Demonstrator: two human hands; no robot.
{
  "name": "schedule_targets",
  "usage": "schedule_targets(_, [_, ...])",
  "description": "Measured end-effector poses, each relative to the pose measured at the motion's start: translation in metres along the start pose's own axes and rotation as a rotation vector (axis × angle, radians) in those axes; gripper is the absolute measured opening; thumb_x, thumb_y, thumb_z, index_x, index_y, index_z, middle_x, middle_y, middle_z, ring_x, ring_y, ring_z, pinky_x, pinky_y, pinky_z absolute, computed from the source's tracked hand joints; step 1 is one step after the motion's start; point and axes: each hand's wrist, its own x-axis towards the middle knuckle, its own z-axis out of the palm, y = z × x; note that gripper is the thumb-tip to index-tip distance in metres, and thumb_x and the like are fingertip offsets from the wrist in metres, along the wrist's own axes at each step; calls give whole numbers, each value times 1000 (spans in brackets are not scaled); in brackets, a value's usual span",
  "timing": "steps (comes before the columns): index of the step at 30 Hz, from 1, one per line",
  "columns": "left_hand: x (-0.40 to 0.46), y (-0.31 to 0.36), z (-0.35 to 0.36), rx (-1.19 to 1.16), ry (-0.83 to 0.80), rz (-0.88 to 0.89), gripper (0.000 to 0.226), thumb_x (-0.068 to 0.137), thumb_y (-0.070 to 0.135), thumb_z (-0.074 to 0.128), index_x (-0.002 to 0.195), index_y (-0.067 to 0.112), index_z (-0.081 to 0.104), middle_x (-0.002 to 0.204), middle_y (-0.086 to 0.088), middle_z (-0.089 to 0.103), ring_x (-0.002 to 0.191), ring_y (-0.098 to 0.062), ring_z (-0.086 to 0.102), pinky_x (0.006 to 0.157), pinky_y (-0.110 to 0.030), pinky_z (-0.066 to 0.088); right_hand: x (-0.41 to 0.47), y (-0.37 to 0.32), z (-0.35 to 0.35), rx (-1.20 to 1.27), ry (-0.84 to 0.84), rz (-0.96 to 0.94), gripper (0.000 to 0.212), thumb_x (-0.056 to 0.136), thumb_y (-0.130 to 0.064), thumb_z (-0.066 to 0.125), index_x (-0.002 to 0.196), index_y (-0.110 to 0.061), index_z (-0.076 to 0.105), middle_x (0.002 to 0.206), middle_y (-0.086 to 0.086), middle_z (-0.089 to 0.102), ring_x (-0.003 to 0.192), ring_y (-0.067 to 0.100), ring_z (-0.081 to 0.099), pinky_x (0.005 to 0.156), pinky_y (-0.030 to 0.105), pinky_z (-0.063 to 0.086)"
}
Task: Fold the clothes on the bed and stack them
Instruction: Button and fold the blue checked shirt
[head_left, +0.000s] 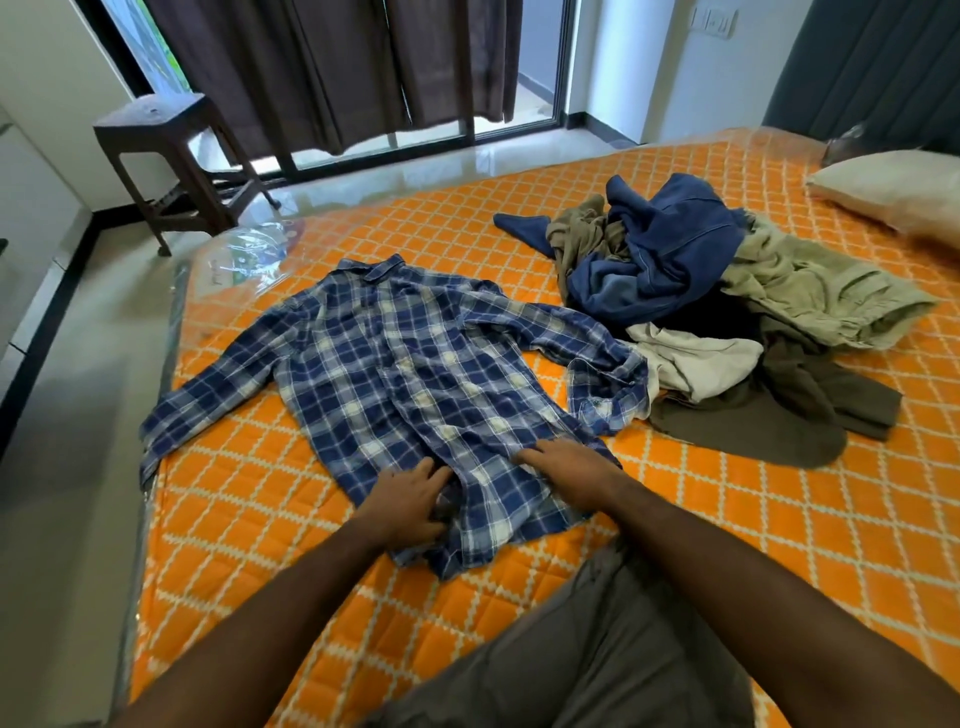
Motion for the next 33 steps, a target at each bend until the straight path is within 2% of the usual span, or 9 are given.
schedule_targets(6, [-23,-22,3,-504,-85,57,57,91,13,61,141,19,36,121,1,49,83,-14,53,63,-33,46,-12,25,-28,-20,-145,147,38,85,-3,67,115,-22,54,117,6,51,101,25,48,70,37,42])
schedule_targets(10, [-36,-36,4,-617,-148,75,47,89,7,61,128,24,43,94,6,45,74,-8,45,61,-27,41,-21,16,-44,-183,-32,281,25,93,-18,63,117,-23,59,115,5,55,109,26,55,87,39,46])
schedule_targets(15, [-54,-40,7,-387,11,96,62,86,57,63,135,30,36,112,11,41,85,-8,48,73,-31,49,-3,-40,-34,175,55,113,26,90,-10,59,115,-18,59,111,1,52,102,22,53,85,40,46])
schedule_targets(18, [-65,-40,26,-173,104,29,86,77,81,51,142,29,30,127,10,36,98,-12,49,77,-34,49,13,-90,-21,507,-21,59,28,95,-32,63,118,-17,58,106,1,62,89,17,61,79,42,56])
schedule_targets(21, [-79,-35,32,-385,184,-32,49,91,41,63,132,24,40,121,5,42,93,-16,51,71,-31,45,27,-125,-1,397,-71,146,66,80,-57,76,126,-19,48,114,2,58,97,21,61,81,45,56])
schedule_targets(24, [-90,-38,27,-541,300,-53,31,92,12,61,118,24,49,114,6,46,92,-13,49,73,-29,43,33,-129,11,448,-33,259,50,85,-35,76,123,-16,49,113,4,62,97,25,63,81,47,57])
schedule_targets(27, [-100,-49,22,-458,476,-125,21,88,7,62,99,25,56,102,8,50,76,-9,47,62,-24,39,37,-122,6,722,-23,287,16,93,-12,64,104,-1,67,102,11,71,93,28,68,83,49,58])
schedule_targets(30, [-105,-53,14,-483,624,-220,16,88,4,62,87,19,58,94,8,48,65,-10,45,54,-24,37,36,-112,-11,900,100,339,20,96,-15,61,102,4,63,103,18,70,90,29,67,82,43,57])
schedule_targets(33, [-101,-48,7,-616,686,-256,15,95,4,57,89,17,57,94,4,46,75,-12,49,65,-30,43,36,-107,-19,946,-9,300,27,95,-21,67,112,-4,56,105,13,65,89,25,63,78,40,55])
